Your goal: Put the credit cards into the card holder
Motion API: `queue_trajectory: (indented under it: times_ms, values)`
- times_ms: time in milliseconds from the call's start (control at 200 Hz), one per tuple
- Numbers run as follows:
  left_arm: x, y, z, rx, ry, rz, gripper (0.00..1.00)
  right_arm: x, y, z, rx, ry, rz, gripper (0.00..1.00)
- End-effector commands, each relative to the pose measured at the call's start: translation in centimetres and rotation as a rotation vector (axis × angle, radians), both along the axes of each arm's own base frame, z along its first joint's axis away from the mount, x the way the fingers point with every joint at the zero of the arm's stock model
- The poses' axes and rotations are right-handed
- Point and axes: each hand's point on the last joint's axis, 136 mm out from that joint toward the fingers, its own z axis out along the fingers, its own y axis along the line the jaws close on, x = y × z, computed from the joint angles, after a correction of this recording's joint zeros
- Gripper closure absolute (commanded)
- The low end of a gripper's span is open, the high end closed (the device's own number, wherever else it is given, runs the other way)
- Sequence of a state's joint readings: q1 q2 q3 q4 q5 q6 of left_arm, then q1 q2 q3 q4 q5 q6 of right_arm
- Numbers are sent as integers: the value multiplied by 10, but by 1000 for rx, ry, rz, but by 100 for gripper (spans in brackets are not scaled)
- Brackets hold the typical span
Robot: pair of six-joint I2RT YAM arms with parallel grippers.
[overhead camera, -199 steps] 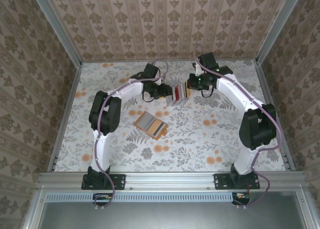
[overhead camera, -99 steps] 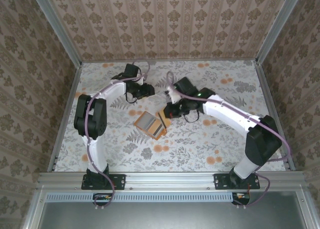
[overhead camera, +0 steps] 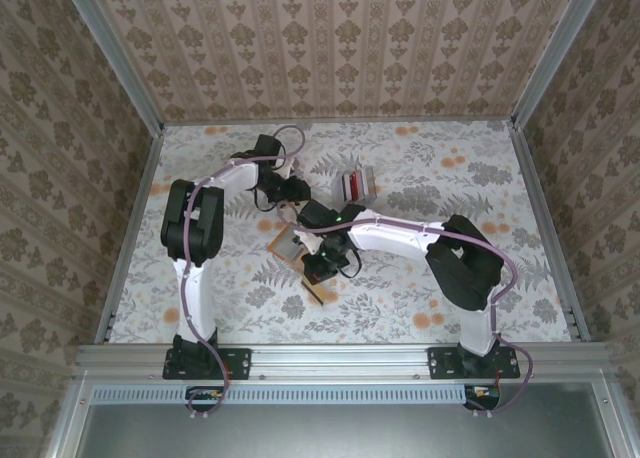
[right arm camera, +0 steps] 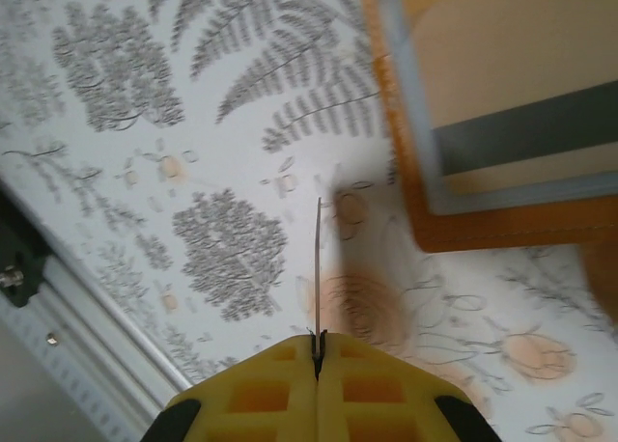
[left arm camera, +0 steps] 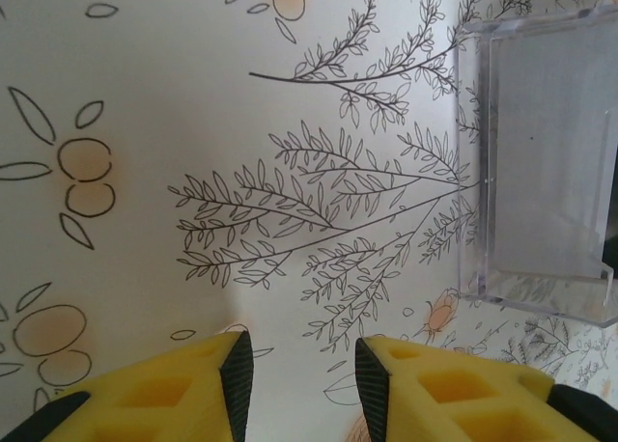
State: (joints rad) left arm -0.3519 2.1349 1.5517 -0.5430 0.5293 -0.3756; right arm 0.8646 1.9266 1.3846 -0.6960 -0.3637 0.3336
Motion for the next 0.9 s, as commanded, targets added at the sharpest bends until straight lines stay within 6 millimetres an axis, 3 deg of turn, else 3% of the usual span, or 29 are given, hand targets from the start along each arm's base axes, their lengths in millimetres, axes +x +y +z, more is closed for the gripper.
queue_trajectory:
  times_ms: [0, 225, 420, 505, 640, 730, 895]
  values:
    - [-5, -2, -4, -14, 19, -36, 56, 17, -27, -9, -134, -35, -15, 98]
    - [-23, 4, -17, -2, 47, -28, 56, 53, -58, -8, -204, -98, -107, 98]
    - [-41, 8, -24, 5, 70, -21, 57, 73, -66, 0, -189, -127, -159, 98]
    - [-46, 12, -23, 14, 67, -13, 57, 72, -64, 6, -139, -104, -165, 98]
    - [-41, 20, -6, 35, 22, 3, 57, 68, -48, 33, 56, -49, -184, 98]
    - [-34, 26, 13, 32, -22, 29, 57, 76, -41, 49, 190, -37, -224, 98]
    - [-28, 39, 47, 42, -101, 103, 57, 107, -26, 50, 361, -29, -300, 98]
